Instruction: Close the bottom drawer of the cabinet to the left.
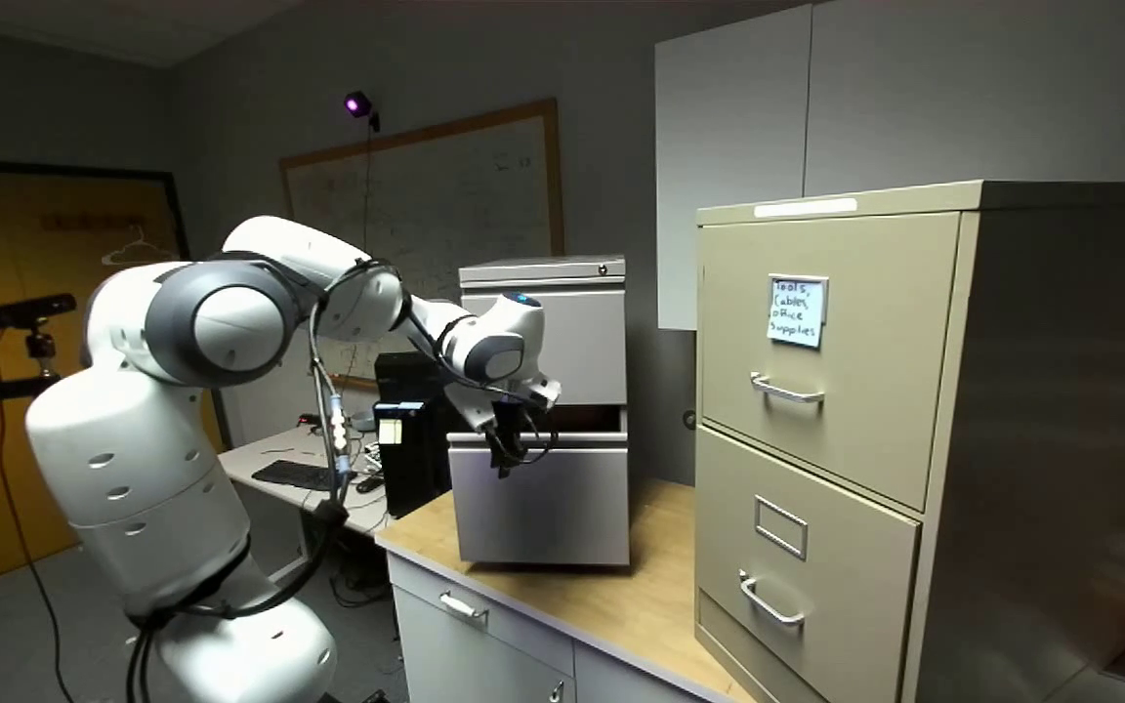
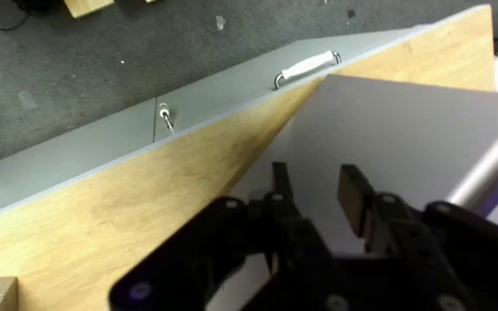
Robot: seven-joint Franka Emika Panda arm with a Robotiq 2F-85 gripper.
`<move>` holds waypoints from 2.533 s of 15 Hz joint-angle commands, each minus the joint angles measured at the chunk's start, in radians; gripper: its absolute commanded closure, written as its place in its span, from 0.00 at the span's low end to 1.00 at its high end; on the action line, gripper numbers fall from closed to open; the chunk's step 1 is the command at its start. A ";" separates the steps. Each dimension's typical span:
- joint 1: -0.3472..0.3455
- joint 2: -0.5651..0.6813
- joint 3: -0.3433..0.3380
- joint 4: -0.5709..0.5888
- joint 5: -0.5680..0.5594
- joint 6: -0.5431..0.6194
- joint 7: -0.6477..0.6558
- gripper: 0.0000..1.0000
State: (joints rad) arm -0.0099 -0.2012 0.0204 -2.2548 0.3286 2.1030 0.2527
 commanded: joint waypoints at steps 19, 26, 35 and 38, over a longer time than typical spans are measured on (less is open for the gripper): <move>-0.002 0.413 -0.020 0.475 0.747 0.102 -0.024 1.00; -0.005 0.516 -0.019 0.782 0.772 0.095 0.003 1.00; -0.049 0.526 -0.043 0.776 0.676 -0.093 -0.004 1.00; -0.075 0.512 -0.050 0.654 0.697 -0.145 -0.024 1.00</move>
State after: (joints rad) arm -0.0614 0.3238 -0.0237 -1.5148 1.0131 2.0045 0.2361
